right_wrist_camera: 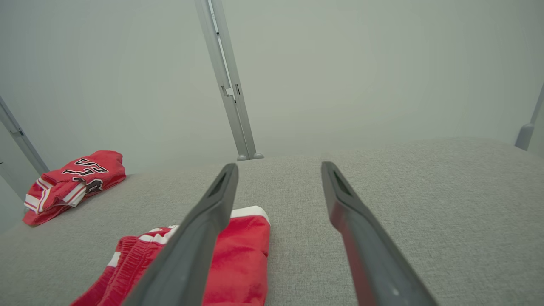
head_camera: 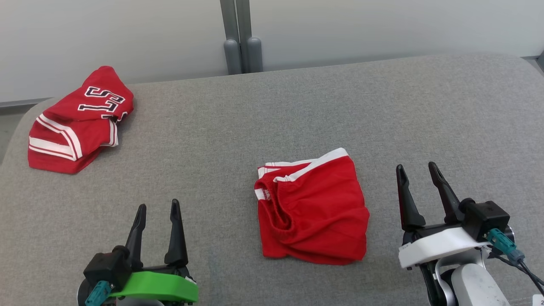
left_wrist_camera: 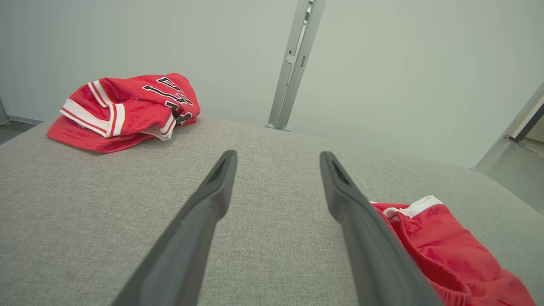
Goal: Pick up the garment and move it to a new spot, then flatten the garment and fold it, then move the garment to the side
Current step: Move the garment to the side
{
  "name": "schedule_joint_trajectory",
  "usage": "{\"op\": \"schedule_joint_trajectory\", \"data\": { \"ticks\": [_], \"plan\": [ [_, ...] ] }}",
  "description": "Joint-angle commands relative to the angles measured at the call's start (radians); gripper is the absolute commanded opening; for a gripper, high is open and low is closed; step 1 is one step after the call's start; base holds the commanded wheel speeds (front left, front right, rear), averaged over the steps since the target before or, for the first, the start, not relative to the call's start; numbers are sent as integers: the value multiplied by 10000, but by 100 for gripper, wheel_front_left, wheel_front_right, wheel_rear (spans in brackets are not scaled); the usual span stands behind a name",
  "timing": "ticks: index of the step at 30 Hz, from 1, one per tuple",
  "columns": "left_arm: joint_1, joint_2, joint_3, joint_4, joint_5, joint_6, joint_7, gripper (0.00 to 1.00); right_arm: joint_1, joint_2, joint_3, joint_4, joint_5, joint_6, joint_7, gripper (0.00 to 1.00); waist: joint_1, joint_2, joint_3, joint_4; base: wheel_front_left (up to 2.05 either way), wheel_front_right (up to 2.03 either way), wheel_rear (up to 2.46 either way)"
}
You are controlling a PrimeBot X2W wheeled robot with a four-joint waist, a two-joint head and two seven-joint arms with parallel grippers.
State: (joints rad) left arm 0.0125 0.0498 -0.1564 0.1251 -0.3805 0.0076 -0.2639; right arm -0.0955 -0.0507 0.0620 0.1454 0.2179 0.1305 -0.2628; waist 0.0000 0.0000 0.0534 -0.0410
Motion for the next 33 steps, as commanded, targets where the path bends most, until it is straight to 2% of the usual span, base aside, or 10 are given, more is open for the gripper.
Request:
{"op": "schedule_joint_trajectory", "data": {
  "ticks": [1, 6, 9, 14, 20, 26, 33],
  "plan": [
    [141, 16, 5, -17, 6, 15, -5, 100, 50, 0, -29, 61, -5, 4, -27, 100, 0, 0, 8, 1, 0, 0, 0],
    [83, 16, -67, 10, -38, 36, -5, 100, -122, -50, 19, 682, -50, 4, 203, 100, 0, 0, 49, 46, 0, 0, 0],
    [5, 16, -142, 32, -52, 28, -6, 100, -401, -248, 65, 1153, 395, 4, 1138, 100, 0, 0, 117, 133, 0, 0, 0],
    [-162, 16, -270, 111, -183, 41, -6, 100, -782, -796, 277, 1537, 1422, 4, 3311, 100, 0, 0, 316, 399, 0, 0, 0],
    [-340, 17, -456, 152, -331, 83, -6, 100, -1354, -1276, 495, 1801, 2371, 4, 4683, 100, 0, 0, 586, 825, 0, 0, 0],
    [-471, 17, -586, 197, -376, 90, -6, 100, -2030, -1574, 947, 2555, 3169, 4, 5540, 100, 0, 0, 787, 1200, 0, 0, 0],
    [-499, 17, -661, 219, -442, 103, -5, 100, -2592, -1647, 1420, 3548, 3783, 4, 5959, 100, 0, 0, 885, 1452, 0, 0, 0]
  ]
}}
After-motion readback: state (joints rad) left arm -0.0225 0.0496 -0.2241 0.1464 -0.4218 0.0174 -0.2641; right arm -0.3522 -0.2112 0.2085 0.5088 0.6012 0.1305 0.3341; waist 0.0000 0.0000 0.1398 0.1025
